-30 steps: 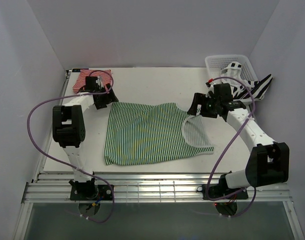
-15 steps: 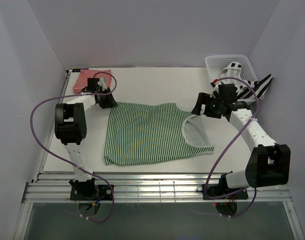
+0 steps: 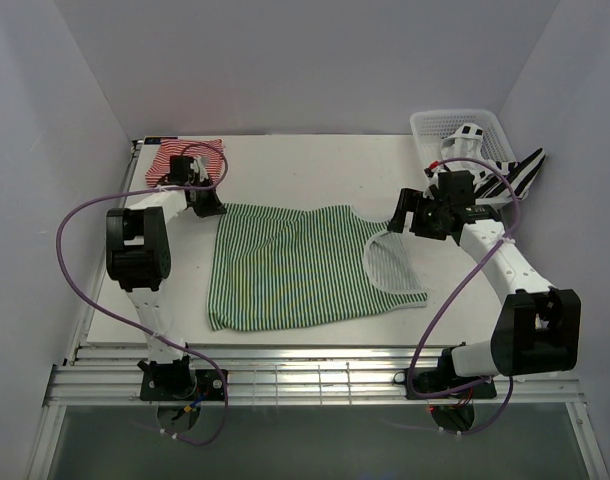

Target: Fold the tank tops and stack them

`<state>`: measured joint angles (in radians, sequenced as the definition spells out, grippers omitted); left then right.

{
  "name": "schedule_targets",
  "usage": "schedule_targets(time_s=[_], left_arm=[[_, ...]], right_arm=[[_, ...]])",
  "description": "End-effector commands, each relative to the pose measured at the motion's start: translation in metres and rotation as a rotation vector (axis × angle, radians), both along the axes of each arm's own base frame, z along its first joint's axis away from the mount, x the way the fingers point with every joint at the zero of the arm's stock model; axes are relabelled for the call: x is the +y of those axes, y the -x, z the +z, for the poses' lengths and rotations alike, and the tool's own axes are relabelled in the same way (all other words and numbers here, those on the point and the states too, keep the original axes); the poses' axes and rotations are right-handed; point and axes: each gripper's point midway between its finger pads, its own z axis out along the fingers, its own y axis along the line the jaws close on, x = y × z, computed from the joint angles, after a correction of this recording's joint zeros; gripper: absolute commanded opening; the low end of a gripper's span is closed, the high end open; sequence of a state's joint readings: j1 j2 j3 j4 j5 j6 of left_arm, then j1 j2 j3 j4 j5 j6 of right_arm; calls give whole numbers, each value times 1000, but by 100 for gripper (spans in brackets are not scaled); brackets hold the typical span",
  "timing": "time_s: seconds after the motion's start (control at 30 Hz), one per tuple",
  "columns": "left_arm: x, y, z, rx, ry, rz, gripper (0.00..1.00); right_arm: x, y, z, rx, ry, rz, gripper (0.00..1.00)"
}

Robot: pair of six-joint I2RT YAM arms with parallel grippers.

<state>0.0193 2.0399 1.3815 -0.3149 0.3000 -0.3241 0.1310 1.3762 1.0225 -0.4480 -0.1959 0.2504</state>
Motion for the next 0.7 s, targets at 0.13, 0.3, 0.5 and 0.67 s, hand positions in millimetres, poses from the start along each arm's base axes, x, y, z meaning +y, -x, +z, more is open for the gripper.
schedule_targets(time_s=[0.13,0.3,0.5,0.67], left_arm=[[8,1,73,-100,2,3,0],[-2,1,107,-152,46,-69,0],[0,4,125,-155,29,-79,0],[6,8,121,-117,20,-65,0]], right_arm=[[-20,-28,3,-25,106,-73,90],[-15,-55,6,-54,139,-89,90],[-5,-89,-9,-40,207,-90,90],[-3,-114,-24,-18,237,-114,92]])
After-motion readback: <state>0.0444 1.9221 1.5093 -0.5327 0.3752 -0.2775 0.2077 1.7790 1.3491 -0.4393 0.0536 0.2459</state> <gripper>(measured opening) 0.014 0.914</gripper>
